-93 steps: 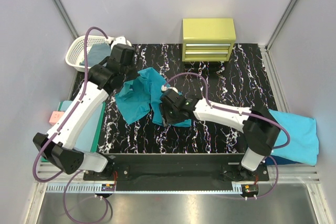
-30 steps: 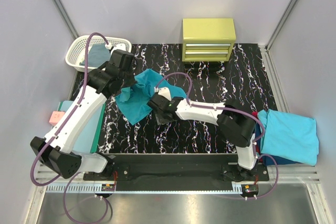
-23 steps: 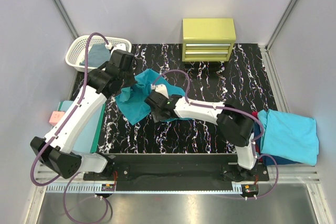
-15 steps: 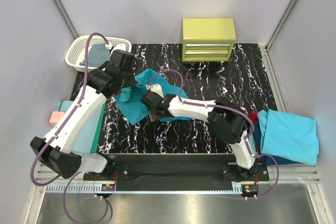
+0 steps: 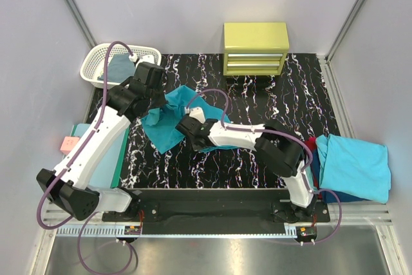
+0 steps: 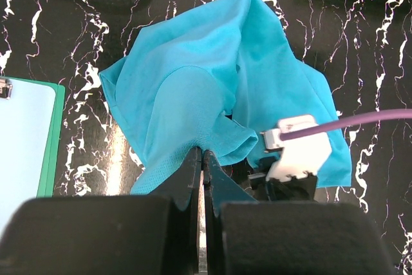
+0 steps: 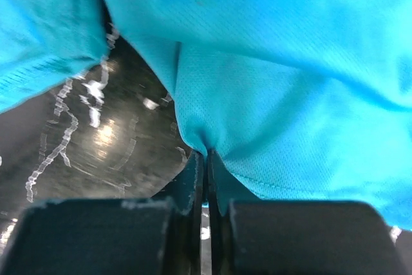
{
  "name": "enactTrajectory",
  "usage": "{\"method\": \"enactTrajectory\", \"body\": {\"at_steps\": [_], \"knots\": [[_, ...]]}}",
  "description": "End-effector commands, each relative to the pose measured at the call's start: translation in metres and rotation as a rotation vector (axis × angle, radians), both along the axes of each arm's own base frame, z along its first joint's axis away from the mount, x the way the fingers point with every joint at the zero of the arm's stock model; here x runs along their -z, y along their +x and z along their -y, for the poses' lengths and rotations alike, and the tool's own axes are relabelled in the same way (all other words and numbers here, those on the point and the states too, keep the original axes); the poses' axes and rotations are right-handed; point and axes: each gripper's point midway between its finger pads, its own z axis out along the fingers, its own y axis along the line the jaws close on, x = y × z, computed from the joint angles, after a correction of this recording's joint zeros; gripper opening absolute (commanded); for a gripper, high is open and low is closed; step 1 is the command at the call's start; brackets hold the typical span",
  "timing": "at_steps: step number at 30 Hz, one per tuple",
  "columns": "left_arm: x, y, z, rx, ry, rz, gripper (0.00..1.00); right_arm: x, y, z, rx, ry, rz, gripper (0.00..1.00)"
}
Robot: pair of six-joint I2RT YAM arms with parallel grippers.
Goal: Fold and stack the t-shirts
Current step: Flatten the tshirt out
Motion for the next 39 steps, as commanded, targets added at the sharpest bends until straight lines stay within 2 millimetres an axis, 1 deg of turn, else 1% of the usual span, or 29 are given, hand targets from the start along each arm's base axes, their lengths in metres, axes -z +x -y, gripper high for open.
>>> {"method": "enactTrajectory", "body": {"at_steps": [1,2,4,5,6,7,8,9,10,11,12,13,14,15,16,17,19,20,22,23,26,28,29,31,32,34,35,37,39], "knots": [[-0.015,0.001,0.004,0.029,-0.019,0.051,0.00,-0.046,0.008,0.020,0.068,0.016,0.104,0.00],[-0.020,0.002,0.001,0.023,-0.011,0.065,0.00,-0.072,0.011,0.022,0.081,0.053,0.147,0.00],[-0.032,0.001,-0.003,0.021,0.002,0.097,0.00,-0.105,0.023,0.037,0.130,0.067,0.223,0.00],[-0.041,0.003,-0.007,0.010,0.009,0.120,0.00,-0.134,0.026,0.047,0.151,0.104,0.258,0.00],[-0.046,0.002,-0.009,0.008,0.014,0.126,0.00,-0.158,0.032,0.055,0.183,0.131,0.297,0.00],[-0.051,0.002,-0.010,0.008,0.017,0.135,0.00,-0.176,0.040,0.070,0.213,0.135,0.320,0.00],[-0.059,0.002,-0.012,0.001,0.012,0.152,0.00,-0.209,0.042,0.081,0.232,0.187,0.369,0.00],[-0.063,0.002,-0.012,0.000,0.008,0.157,0.00,-0.236,0.047,0.089,0.258,0.216,0.422,0.00],[-0.066,0.002,-0.012,-0.003,0.003,0.163,0.00,-0.254,0.052,0.102,0.271,0.214,0.458,0.00],[-0.073,0.002,-0.013,-0.008,-0.007,0.176,0.00,-0.279,0.051,0.113,0.283,0.244,0.501,0.00],[-0.076,0.001,-0.013,-0.009,-0.015,0.183,0.00,-0.303,0.055,0.123,0.309,0.264,0.549,0.00],[-0.079,0.002,-0.013,-0.015,-0.020,0.187,0.00,-0.318,0.055,0.132,0.318,0.257,0.580,0.00],[-0.086,0.002,-0.015,-0.024,-0.028,0.205,0.00,-0.334,0.053,0.144,0.335,0.259,0.610,0.00],[-0.089,0.001,-0.016,-0.031,-0.033,0.208,0.00,-0.352,0.052,0.156,0.370,0.258,0.656,0.00],[-0.094,0.001,-0.017,-0.037,-0.039,0.218,0.00,-0.362,0.051,0.165,0.387,0.247,0.683,0.00],[-0.103,0.000,-0.020,-0.050,-0.048,0.238,0.00,-0.377,0.045,0.178,0.412,0.265,0.715,0.00],[-0.115,-0.003,-0.025,-0.071,-0.067,0.262,0.00,-0.395,0.039,0.200,0.467,0.256,0.771,0.00],[-0.126,-0.006,-0.030,-0.089,-0.078,0.287,0.00,-0.410,0.031,0.217,0.506,0.269,0.810,0.00],[-0.138,-0.009,-0.034,-0.110,-0.095,0.317,0.00,-0.424,0.023,0.233,0.531,0.275,0.851,0.00],[-0.149,-0.011,-0.039,-0.126,-0.105,0.345,0.00,-0.436,0.016,0.245,0.546,0.296,0.876,0.00],[-0.164,-0.019,-0.050,-0.174,-0.116,0.385,0.00,-0.448,0.006,0.262,0.556,0.289,0.911,0.00],[-0.168,-0.024,-0.056,-0.203,-0.131,0.397,0.00,-0.447,0.001,0.270,0.566,0.271,0.910,0.00],[-0.169,-0.026,-0.060,-0.219,-0.131,0.400,0.00,-0.453,-0.005,0.279,0.581,0.295,0.922,0.00],[-0.173,-0.034,-0.067,-0.249,-0.151,0.418,0.00,-0.452,-0.012,0.286,0.580,0.312,0.927,0.00],[-0.178,-0.039,-0.074,-0.272,-0.153,0.439,0.00,-0.455,-0.017,0.295,0.595,0.310,0.939,0.00],[-0.181,-0.044,-0.083,-0.299,-0.141,0.454,0.00,-0.456,-0.022,0.302,0.601,0.307,0.944,0.00],[-0.186,-0.048,-0.091,-0.325,-0.131,0.468,0.00,-0.457,-0.027,0.308,0.602,0.319,0.949,0.00],[-0.193,-0.052,-0.098,-0.349,-0.127,0.482,0.00,-0.459,-0.031,0.314,0.601,0.300,0.954,0.00],[-0.195,-0.055,-0.103,-0.362,-0.128,0.487,0.00,-0.462,-0.037,0.322,0.618,0.322,0.956,0.00]]}}
